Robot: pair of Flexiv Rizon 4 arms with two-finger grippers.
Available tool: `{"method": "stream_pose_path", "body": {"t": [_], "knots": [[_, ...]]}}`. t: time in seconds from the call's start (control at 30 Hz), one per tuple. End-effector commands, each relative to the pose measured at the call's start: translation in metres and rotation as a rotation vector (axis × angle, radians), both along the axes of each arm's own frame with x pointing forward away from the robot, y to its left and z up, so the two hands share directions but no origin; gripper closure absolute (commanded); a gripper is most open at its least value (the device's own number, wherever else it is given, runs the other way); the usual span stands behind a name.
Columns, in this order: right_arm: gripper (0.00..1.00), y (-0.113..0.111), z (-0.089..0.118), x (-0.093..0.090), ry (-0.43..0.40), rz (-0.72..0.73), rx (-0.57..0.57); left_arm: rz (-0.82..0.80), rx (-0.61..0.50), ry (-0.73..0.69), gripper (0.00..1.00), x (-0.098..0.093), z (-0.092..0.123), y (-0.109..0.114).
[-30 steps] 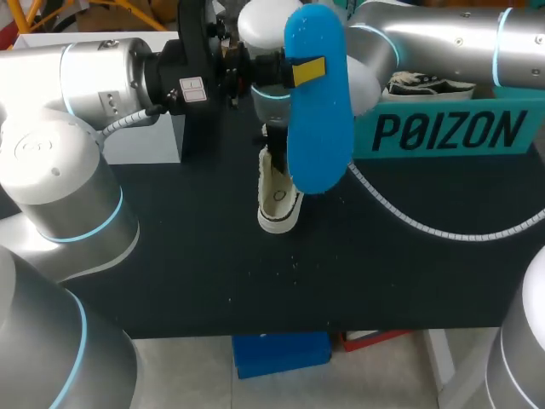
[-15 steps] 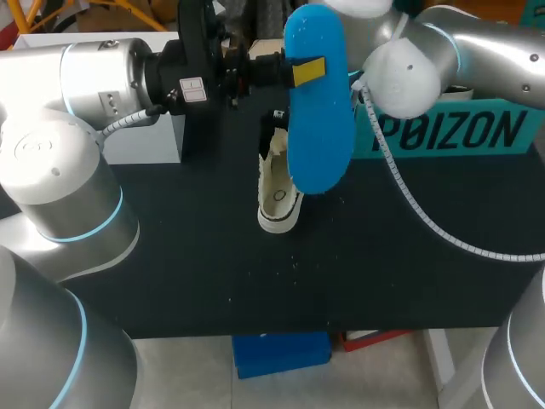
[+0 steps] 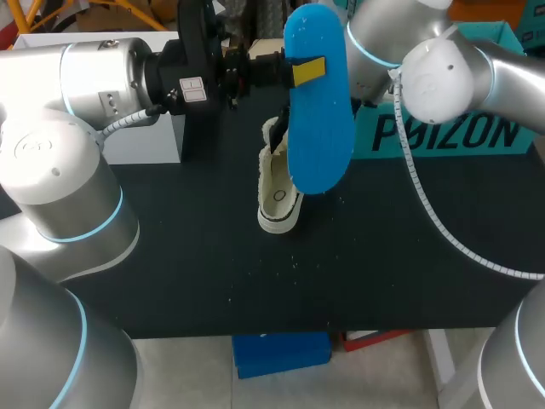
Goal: Take the shoe out of the shoebox, open the shoe tongue, remove and reinsert the insole, then place the shoe into the shoebox
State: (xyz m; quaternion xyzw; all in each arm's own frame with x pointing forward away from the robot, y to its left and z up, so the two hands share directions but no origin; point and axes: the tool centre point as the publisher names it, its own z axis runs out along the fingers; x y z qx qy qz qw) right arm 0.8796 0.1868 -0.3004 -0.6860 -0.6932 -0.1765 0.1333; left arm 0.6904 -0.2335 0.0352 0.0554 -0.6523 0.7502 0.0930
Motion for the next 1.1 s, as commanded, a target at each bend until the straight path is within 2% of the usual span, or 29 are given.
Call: {"method": "stream_pose_path", "body": {"t": [0.03, 0.2, 0.63, 0.77, 0.93, 1.1], "knots": [[0.00, -0.014, 0.001, -0.007, 0.022, -0.048, 0.157, 0.003, -0.001, -0.001, 1.00, -0.001, -0.001, -0.001], [0.00, -0.024, 0.011, -0.006, 0.012, -0.109, 0.295, 0.003, -0.001, -0.001, 1.00, -0.001, -0.001, -0.001], [0.00, -0.031, 0.033, -0.006, 0.037, -0.166, 0.637, 0.003, -0.001, -0.001, 1.00, -0.001, -0.001, -0.001], [0.00, -0.032, 0.042, -0.006, 0.015, -0.161, 0.681, 0.003, -0.001, -0.001, 1.00, -0.001, -0.001, -0.001], [0.00, -0.032, 0.055, -0.007, 0.003, -0.154, 0.821, 0.003, -0.001, -0.001, 1.00, -0.001, -0.001, -0.001], [0.00, -0.032, 0.055, -0.007, 0.003, -0.154, 0.821, 0.003, -0.001, -0.001, 1.00, -0.001, -0.001, -0.001]]}}
